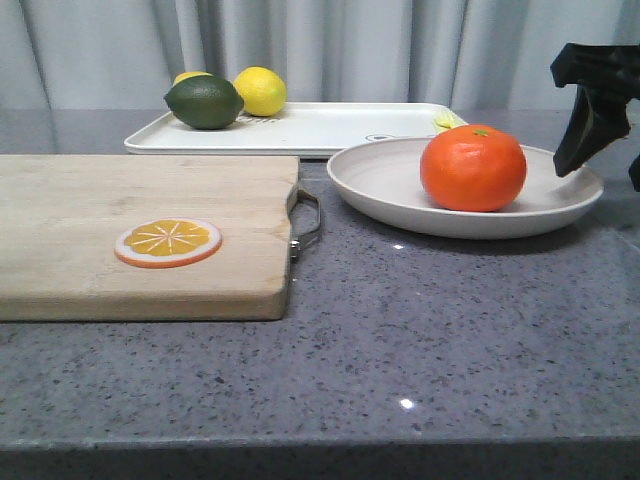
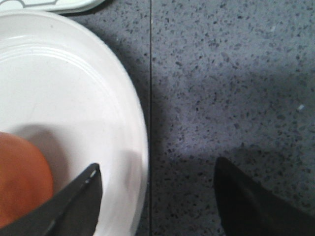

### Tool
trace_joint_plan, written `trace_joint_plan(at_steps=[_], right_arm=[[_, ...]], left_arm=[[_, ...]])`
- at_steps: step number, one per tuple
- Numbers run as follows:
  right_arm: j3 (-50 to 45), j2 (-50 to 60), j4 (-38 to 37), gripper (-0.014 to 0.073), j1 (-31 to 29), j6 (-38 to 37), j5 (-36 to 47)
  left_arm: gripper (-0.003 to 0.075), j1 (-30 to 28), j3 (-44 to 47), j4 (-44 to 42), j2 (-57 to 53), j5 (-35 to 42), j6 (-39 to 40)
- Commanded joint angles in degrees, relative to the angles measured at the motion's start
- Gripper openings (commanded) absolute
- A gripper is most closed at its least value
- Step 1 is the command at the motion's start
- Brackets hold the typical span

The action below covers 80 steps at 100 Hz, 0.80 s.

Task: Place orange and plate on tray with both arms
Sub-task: 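Move the right gripper down to the plate rim farthest from the board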

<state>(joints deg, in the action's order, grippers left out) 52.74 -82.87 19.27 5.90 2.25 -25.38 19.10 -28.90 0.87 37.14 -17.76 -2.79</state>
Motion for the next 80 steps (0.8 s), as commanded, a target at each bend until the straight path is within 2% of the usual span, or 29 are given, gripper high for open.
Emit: trace_joint_plan(at_steps=[1, 21, 59, 80], right_arm=[[1.9, 1.3, 1.2, 0.0485, 0.1, 0.5, 1.6], [1.9, -0.1, 1.5, 0.0419, 0.1, 0.5, 1.3], [1.9, -1.2, 2.0, 0.0408, 0.1, 0.5, 0.9], [1.9, -1.2, 2.5, 0.0304, 0.1, 0.5, 0.9]], left_arm=[[0.0568, -0.3, -1.4, 0.5, -0.2, 4.7, 0.6], [0.0568, -0.3, -1.4, 0.5, -0.2, 4.7, 0.6], [0.0568, -0.3, -1.4, 0.5, -0.2, 4.7, 0.6], [0.0568, -0.3, -1.4, 0.5, -0.2, 4.7, 0.6]])
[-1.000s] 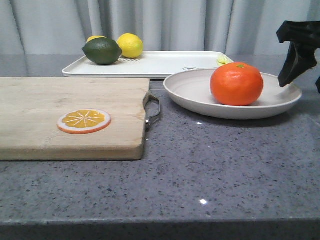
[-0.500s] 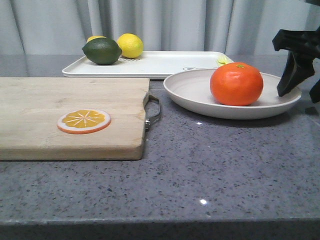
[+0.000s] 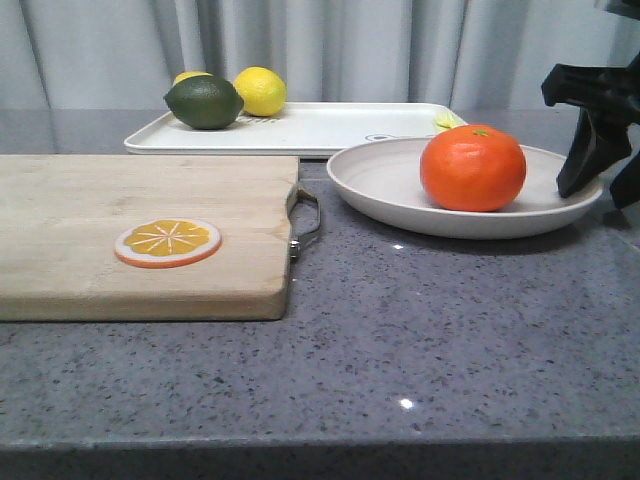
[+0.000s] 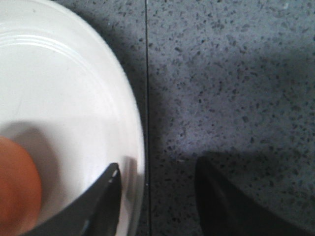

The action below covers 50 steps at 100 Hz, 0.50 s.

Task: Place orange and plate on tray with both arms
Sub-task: 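Move the right gripper down to the plate rim farthest from the board, then grip the plate rim with the right gripper and lift it toward the tray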

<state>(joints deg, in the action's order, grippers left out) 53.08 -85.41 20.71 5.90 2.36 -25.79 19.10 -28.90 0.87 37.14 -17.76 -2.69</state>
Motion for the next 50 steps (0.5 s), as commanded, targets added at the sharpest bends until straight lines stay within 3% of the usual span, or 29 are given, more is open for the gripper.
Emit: trace_joint_plan(at_steps=[1, 50], right_arm=[[1.6, 1.3, 1.1, 0.0295, 0.1, 0.4, 1.3], [1.6, 1.3, 5.9, -0.0004, 0.1, 0.3, 2.6]], left_arm=[[0.0568, -0.3, -1.4, 0.5, -0.2, 4.7, 0.5], [0.0568, -0.3, -1.4, 0.5, -0.2, 4.7, 0.5]])
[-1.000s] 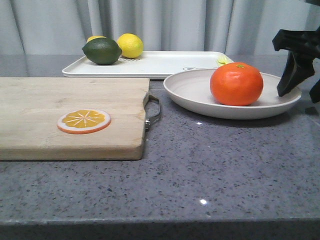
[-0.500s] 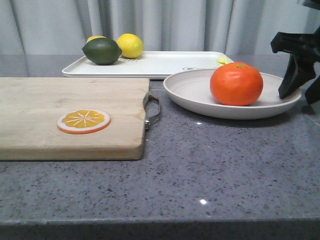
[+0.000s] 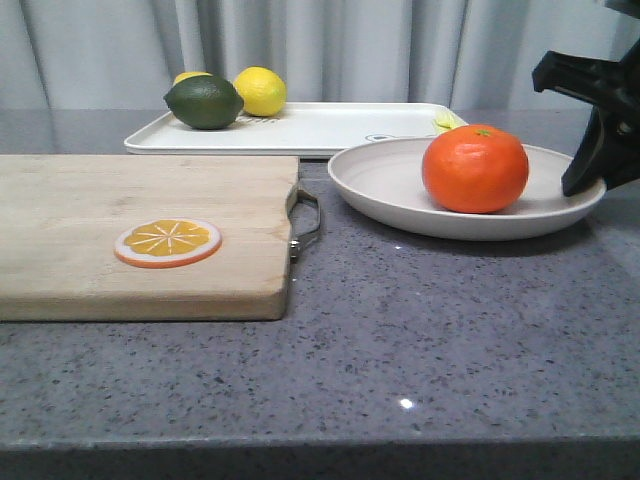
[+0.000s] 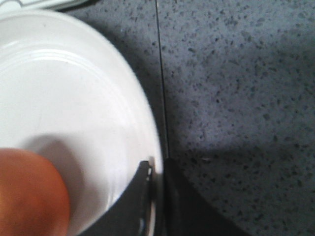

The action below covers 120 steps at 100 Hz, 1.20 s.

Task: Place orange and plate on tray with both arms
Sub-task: 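Grip the plate rim with the right gripper and lift it toward the tray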

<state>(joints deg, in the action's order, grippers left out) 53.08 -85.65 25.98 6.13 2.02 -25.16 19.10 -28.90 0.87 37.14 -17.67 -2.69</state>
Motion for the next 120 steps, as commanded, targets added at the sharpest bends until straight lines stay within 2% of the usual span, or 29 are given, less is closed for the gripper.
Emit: trace_joint_plan(at_steps=[1, 24, 56, 85, 120], right_arm=[[1.6, 1.6, 0.7, -0.0006, -0.2, 0.7, 2.1], [1.6, 1.6, 4.1, -0.0102, -0.2, 0.7, 2.3], [6.3, 4.1, 7.3, -0.0100, -0.2, 0.7, -2.5], [18.8, 2.8, 9.3, -0.0100, -0.2, 0.7, -5.1], [41.4, -13.1, 9.4, -0.0100, -0.2, 1.7, -13.1]], left_arm=[[0.0568, -0.3, -1.4, 0.5, -0.2, 4.6, 0.5], [0.0568, -0.3, -1.4, 0.5, -0.2, 4.6, 0.5], [0.0568, -0.3, -1.4, 0.5, -0.2, 4.6, 0.5], [0.0568, -0.3, -1.4, 0.6, -0.2, 4.6, 0.5], [0.0568, -0.3, -1.4, 1.4, -0.2, 4.6, 0.5]])
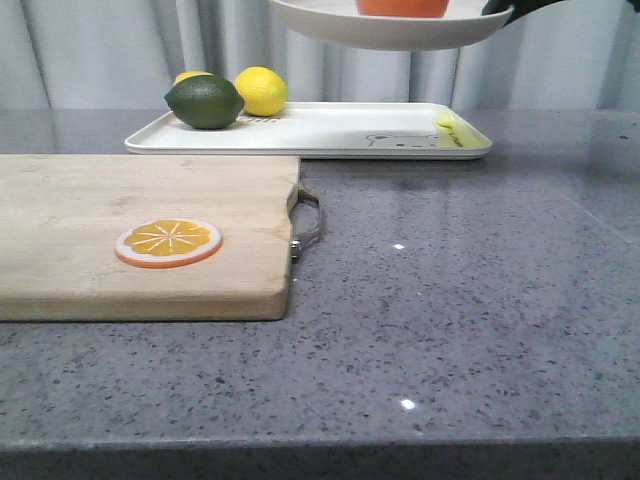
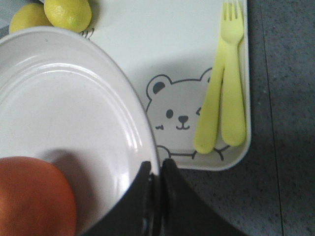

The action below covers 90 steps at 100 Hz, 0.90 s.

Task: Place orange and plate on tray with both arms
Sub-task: 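Grip the plate rim with the right gripper and lift it toward the tray, then lower the plate with the orange onto the white tray with the right gripper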

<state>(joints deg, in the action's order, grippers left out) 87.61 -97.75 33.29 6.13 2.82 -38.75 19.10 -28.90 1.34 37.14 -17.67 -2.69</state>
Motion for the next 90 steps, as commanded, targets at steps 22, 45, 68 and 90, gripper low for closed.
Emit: trace_joint_plan(at_steps=[22, 45, 68, 90], right_arm=[[19.9, -11.2, 3.4, -0.0100, -0.2, 2.7, -4.7], [29.6, -19.6, 3.4, -0.0100, -0.2, 2.8, -6.4], [37.1, -26.0, 4.0, -0.0100, -0.2, 2.8, -7.4], [40.6, -29.4, 4.5, -0.0100, -0.2, 2.8, -8.0]], left_arm=[[0.0568, -0.3, -1.4, 1.0, -0.2, 4.6, 0.5], [0.0568, -0.3, -1.4, 1.0, -0.2, 4.6, 0.5], [0.0568, -0.3, -1.4, 1.0, -0.2, 4.6, 0.5], [0.0568, -0.3, -1.4, 1.0, -0.2, 4.5, 0.5]])
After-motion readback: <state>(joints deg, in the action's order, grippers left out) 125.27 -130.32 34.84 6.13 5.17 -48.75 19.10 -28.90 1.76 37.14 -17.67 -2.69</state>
